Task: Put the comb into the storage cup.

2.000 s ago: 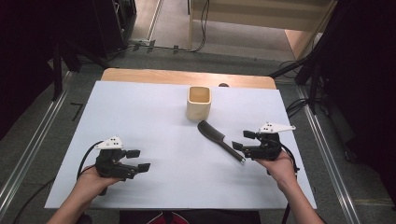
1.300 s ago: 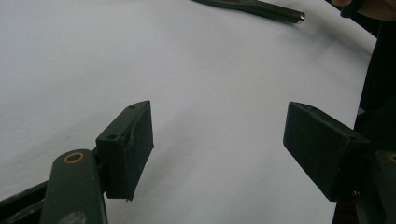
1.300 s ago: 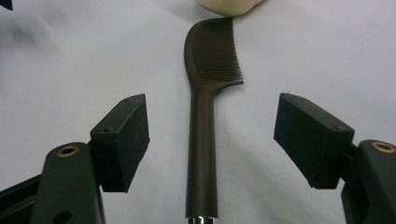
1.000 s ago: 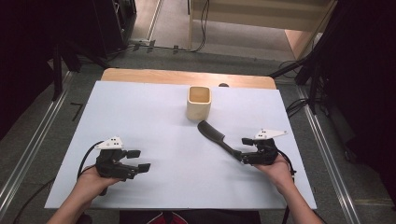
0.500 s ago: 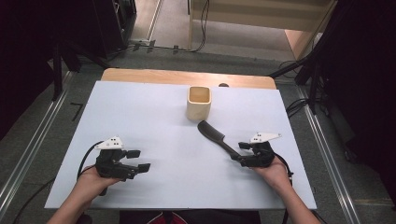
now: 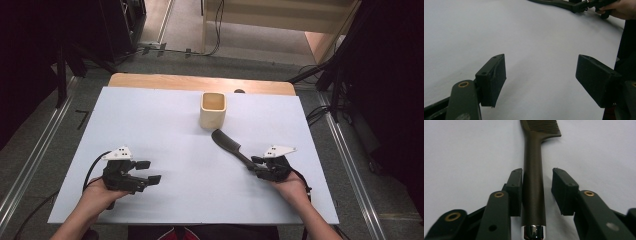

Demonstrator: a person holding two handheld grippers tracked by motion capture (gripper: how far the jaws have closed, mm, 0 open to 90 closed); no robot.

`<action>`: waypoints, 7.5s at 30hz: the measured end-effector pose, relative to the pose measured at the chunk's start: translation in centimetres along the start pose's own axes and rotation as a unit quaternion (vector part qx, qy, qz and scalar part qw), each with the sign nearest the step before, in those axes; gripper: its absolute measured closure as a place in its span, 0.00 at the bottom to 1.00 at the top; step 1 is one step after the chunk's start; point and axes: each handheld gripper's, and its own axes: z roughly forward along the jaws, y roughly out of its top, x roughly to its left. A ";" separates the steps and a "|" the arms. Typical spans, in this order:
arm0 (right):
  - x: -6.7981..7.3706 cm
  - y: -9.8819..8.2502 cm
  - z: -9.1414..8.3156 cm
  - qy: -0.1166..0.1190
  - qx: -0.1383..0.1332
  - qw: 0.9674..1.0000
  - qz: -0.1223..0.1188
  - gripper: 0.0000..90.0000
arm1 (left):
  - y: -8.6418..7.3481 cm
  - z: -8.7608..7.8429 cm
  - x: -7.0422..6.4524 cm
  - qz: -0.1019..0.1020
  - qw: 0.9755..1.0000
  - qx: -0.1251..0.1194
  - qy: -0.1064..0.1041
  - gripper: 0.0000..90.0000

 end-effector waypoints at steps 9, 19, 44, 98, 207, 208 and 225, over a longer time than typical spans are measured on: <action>0.1 0.0 0.0 0.000 0.000 1.000 -0.006 0.77 | 0.0 0.0 0.0 0.000 1.000 0.000 0.000 0.28; -0.5 0.0 0.0 0.022 -0.004 1.000 0.010 0.78 | 0.0 0.0 0.0 0.000 1.000 0.000 0.001 0.28; 0.2 1.9 -2.8 0.060 -0.038 0.997 0.018 0.78 | 0.1 -0.1 0.1 -0.009 1.000 -0.001 0.001 0.28; 9.1 10.5 2.1 0.007 -0.063 0.997 0.048 0.78 | 4.2 0.6 0.7 -0.095 0.995 -0.020 0.027 0.28; 16.0 12.3 8.0 -0.060 -0.311 0.943 0.102 0.78 | 11.2 3.5 0.4 -0.180 0.969 -0.157 0.059 0.31; 16.0 12.3 8.0 -0.059 -0.311 0.943 0.103 0.78 | 11.2 3.5 0.4 -0.179 0.970 -0.156 0.059 0.32; 16.0 12.4 8.3 -0.053 -0.314 0.941 0.117 0.78 | 11.7 4.9 0.3 -0.210 0.965 -0.144 0.065 0.44</action>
